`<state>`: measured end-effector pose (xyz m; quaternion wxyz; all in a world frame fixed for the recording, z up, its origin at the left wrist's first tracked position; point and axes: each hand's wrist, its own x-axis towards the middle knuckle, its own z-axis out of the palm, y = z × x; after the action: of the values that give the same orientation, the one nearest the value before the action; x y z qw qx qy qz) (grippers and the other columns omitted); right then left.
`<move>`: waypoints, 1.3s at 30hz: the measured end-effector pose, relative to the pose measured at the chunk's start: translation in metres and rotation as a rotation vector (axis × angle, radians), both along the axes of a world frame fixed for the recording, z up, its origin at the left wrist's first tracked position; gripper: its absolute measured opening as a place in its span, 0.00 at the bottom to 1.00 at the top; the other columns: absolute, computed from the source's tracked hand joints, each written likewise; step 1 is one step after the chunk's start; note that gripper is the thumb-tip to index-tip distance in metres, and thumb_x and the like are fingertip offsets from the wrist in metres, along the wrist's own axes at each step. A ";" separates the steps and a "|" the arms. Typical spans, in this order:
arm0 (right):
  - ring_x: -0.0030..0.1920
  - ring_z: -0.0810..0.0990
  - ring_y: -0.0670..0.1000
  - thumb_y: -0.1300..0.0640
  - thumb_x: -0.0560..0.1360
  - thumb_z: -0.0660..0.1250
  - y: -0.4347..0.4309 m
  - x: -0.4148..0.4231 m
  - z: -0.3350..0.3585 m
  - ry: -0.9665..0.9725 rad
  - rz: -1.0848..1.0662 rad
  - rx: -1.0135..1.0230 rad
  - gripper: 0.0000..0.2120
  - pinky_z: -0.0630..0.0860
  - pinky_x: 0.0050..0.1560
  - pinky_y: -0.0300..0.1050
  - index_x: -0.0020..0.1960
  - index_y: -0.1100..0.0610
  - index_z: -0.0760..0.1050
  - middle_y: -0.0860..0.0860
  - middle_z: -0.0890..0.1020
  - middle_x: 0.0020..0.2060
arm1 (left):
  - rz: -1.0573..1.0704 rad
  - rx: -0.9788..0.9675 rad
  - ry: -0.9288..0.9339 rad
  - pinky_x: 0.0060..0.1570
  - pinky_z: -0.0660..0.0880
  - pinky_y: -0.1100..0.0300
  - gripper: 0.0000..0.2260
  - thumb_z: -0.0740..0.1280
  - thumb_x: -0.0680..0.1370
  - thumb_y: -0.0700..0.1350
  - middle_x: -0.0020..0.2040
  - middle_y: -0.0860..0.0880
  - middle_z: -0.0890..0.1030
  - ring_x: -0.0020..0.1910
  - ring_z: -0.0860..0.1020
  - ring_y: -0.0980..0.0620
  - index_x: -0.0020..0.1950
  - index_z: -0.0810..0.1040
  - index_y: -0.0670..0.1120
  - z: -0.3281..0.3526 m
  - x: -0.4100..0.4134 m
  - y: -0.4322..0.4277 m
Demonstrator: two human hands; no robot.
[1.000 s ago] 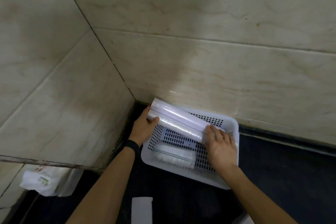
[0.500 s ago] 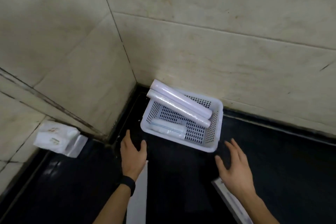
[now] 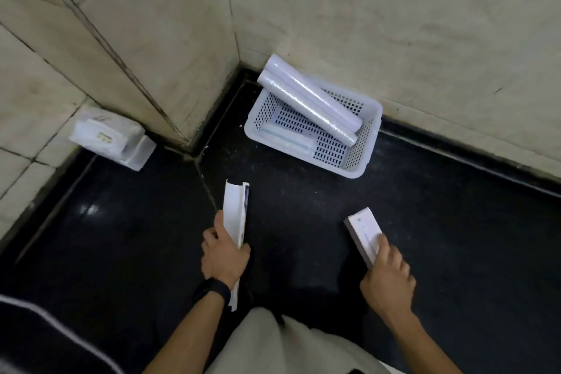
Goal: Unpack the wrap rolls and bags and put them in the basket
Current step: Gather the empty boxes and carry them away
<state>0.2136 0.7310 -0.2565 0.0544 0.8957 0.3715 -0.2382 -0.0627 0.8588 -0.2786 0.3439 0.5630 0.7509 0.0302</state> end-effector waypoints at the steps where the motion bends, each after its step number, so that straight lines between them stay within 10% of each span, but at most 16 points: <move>1: 0.65 0.72 0.63 0.58 0.72 0.66 0.001 0.000 -0.001 0.031 0.022 0.024 0.40 0.73 0.61 0.62 0.79 0.51 0.50 0.56 0.67 0.71 | 0.018 -0.005 -0.021 0.60 0.73 0.43 0.42 0.71 0.73 0.48 0.69 0.38 0.65 0.65 0.69 0.37 0.79 0.49 0.50 -0.001 -0.002 -0.002; 14: 0.62 0.73 0.45 0.42 0.77 0.67 0.088 -0.080 0.014 0.542 0.406 0.209 0.38 0.72 0.60 0.40 0.80 0.48 0.53 0.49 0.68 0.74 | 0.295 0.089 -0.355 0.54 0.77 0.52 0.19 0.70 0.77 0.43 0.57 0.48 0.80 0.53 0.78 0.52 0.67 0.72 0.50 0.013 -0.052 0.006; 20: 0.72 0.68 0.44 0.39 0.77 0.63 0.145 -0.142 0.041 0.721 0.584 0.312 0.34 0.69 0.71 0.49 0.79 0.41 0.54 0.41 0.67 0.75 | 0.563 0.167 -0.489 0.42 0.77 0.63 0.20 0.70 0.77 0.45 0.53 0.53 0.81 0.47 0.81 0.57 0.68 0.70 0.50 0.027 -0.091 0.015; 26: 0.72 0.67 0.45 0.38 0.76 0.65 0.201 -0.196 0.054 0.791 0.648 0.321 0.35 0.68 0.70 0.44 0.79 0.42 0.55 0.44 0.66 0.74 | 0.820 0.252 -0.608 0.40 0.78 0.59 0.21 0.68 0.79 0.45 0.50 0.55 0.80 0.46 0.82 0.53 0.70 0.67 0.51 0.038 -0.132 0.029; 30: 0.57 0.81 0.41 0.38 0.70 0.73 0.225 -0.229 0.059 0.992 0.460 0.298 0.28 0.80 0.56 0.42 0.67 0.38 0.68 0.42 0.79 0.62 | 1.049 0.251 -1.025 0.44 0.81 0.48 0.13 0.65 0.80 0.42 0.52 0.41 0.84 0.46 0.84 0.39 0.64 0.72 0.49 0.048 -0.146 0.040; 34: 0.52 0.86 0.48 0.38 0.61 0.81 0.232 -0.255 0.060 1.220 0.327 0.181 0.33 0.84 0.50 0.54 0.62 0.43 0.74 0.46 0.83 0.57 | 0.936 0.196 -1.389 0.55 0.79 0.46 0.19 0.67 0.78 0.50 0.60 0.41 0.82 0.59 0.81 0.40 0.68 0.74 0.46 0.064 -0.147 0.046; 39: 0.54 0.85 0.49 0.42 0.62 0.82 0.225 -0.268 0.070 1.347 0.380 0.125 0.31 0.83 0.54 0.53 0.64 0.40 0.78 0.46 0.83 0.58 | 0.814 0.283 -1.320 0.50 0.81 0.52 0.25 0.76 0.72 0.46 0.59 0.43 0.83 0.57 0.82 0.42 0.67 0.74 0.47 0.085 -0.154 0.040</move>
<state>-0.0539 0.9563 -0.1862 -0.1985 0.4743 0.4872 -0.7058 -0.2170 0.8990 -0.1937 0.6056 0.1480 0.5274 0.5772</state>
